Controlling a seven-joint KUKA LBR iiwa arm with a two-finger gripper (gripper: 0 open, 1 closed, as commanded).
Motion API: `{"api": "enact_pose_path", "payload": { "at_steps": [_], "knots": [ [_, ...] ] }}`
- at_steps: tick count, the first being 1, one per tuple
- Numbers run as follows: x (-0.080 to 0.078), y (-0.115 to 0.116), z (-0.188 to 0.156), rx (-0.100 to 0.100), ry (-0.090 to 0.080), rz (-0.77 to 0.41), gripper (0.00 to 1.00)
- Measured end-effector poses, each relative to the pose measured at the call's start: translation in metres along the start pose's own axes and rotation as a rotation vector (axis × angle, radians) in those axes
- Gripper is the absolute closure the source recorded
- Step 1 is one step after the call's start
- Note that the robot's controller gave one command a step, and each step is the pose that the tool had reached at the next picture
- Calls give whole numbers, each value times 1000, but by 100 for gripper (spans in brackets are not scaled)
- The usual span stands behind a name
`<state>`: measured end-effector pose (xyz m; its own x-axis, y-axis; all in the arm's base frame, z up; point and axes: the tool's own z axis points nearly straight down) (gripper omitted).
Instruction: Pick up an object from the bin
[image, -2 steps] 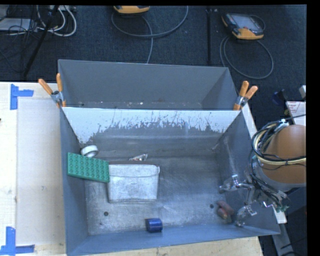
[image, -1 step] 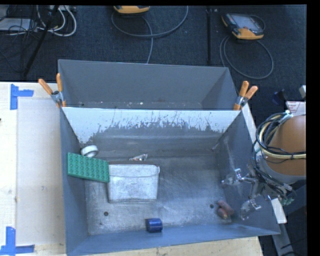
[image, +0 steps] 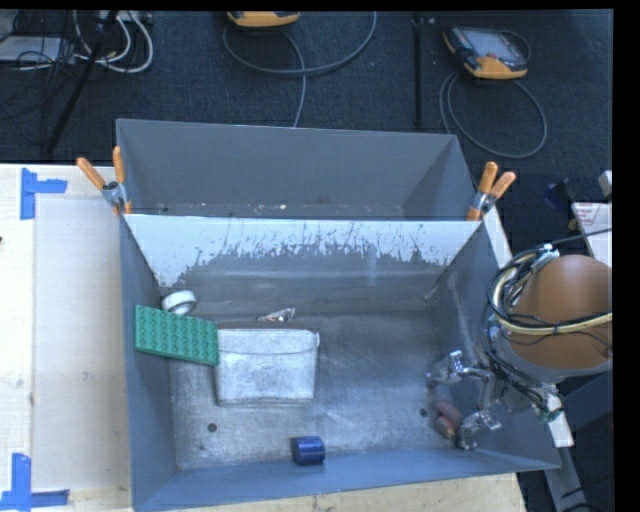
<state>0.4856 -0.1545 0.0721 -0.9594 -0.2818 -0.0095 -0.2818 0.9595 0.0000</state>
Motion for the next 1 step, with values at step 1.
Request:
{"api": "enact_pose_path", "payload": {
  "at_steps": [1],
  "knots": [
    [3, -2, -1, 1, -4, 29, 0]
  ]
}}
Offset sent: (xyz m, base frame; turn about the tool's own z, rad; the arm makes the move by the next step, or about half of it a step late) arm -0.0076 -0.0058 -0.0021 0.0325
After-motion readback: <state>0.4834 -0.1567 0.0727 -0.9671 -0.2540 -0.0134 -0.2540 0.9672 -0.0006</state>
